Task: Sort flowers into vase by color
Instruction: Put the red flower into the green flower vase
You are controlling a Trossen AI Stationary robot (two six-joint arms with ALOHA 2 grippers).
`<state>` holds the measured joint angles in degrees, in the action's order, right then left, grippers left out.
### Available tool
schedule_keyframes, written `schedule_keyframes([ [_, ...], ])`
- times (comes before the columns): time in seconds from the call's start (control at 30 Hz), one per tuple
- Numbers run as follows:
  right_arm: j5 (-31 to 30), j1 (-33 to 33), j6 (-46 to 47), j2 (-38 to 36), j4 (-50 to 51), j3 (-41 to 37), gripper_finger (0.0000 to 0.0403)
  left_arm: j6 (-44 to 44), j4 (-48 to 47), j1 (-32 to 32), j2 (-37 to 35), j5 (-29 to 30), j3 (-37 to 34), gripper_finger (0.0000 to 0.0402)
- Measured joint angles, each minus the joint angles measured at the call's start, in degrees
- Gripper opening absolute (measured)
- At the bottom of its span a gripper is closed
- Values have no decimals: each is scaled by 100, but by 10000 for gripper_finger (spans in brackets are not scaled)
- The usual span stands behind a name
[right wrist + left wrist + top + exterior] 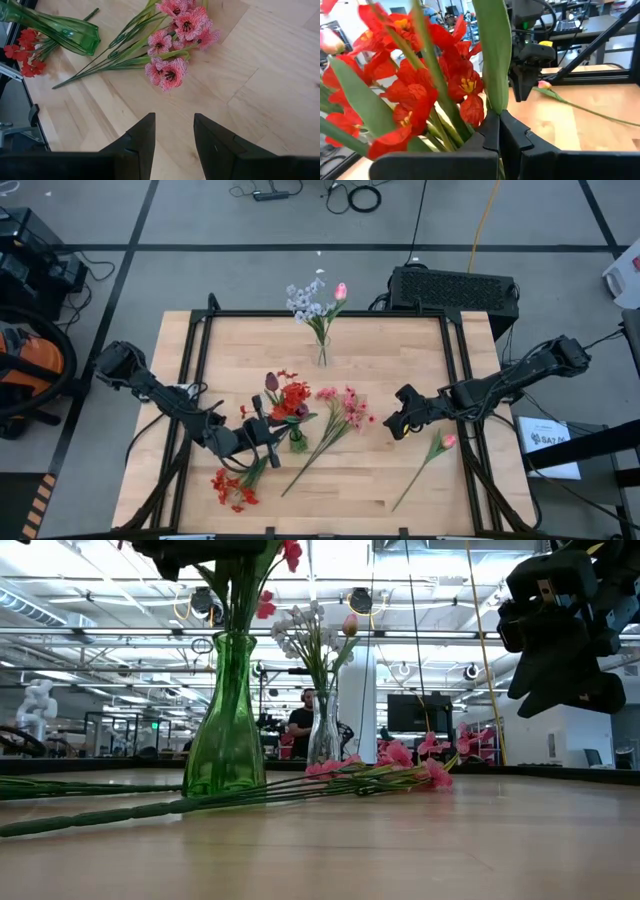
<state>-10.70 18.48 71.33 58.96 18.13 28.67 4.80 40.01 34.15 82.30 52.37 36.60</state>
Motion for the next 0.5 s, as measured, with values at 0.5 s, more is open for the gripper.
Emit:
schedule_keyframes([
  [0.5,0,0,-2,0,4,0,125,-859,-26,-39,0,-287,2,78],
])
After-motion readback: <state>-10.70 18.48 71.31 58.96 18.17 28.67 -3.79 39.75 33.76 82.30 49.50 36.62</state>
